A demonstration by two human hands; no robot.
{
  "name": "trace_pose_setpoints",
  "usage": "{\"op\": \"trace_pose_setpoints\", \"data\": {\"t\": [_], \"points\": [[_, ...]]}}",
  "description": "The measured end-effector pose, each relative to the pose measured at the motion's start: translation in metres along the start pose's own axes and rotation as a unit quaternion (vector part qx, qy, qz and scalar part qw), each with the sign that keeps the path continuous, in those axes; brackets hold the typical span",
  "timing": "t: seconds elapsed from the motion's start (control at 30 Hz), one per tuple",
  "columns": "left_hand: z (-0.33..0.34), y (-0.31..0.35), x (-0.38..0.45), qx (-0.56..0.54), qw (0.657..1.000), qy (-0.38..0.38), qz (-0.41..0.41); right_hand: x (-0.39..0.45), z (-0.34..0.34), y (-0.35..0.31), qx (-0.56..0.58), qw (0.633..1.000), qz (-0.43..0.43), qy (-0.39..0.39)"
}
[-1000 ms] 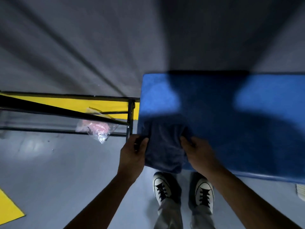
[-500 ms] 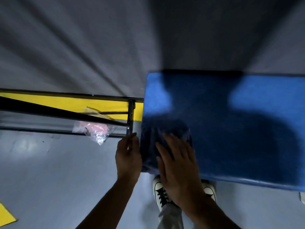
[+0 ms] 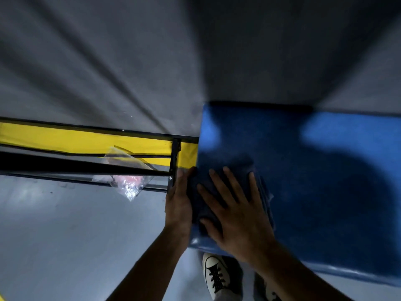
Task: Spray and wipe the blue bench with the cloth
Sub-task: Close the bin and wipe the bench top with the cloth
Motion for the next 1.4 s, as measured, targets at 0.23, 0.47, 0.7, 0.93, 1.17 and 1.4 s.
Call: {"op": "trace_pose_setpoints", "data": {"t": [0.23, 0.47, 0.7, 0.93, 1.17, 1.4], "points": [[0.0, -0.006, 0.002, 0.016, 1.0, -0.018, 0.008, 0.073, -0.02, 0.06, -0.058, 0.997, -0.016, 0.053], [0.006, -0.002, -0.007, 0.037, 0.998, -0.031, 0.05, 0.143, -0.038, 0.102, -0.098, 0.994, 0.035, 0.035], [0.001, -0.005, 0.001, 0.056, 0.994, -0.032, 0.093, 0.114, -0.035, 0.076, -0.036, 0.993, 0.073, 0.086], [-0.001, -0.012, 0.01, -0.118, 0.99, -0.068, -0.029, 0.018, -0.007, 0.003, 0.021, 0.992, 0.105, 0.064], [0.006, 0.003, -0.009, 0.057, 0.987, -0.001, 0.152, -0.085, 0.023, -0.058, -0.01, 0.991, 0.106, 0.084], [0.007, -0.005, -0.002, 0.104, 0.975, 0.047, 0.191, -0.08, 0.019, -0.036, -0.007, 0.99, 0.11, 0.083]]}}
Point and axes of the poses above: each hand's wrist, its own x-axis towards the middle knuckle, its own z-axis out of the palm, y = z × x, the point moved 6 cm from there along x, towards the middle knuckle, and after that the axes turned 13 degrees about -z, right-handed, at the moved point
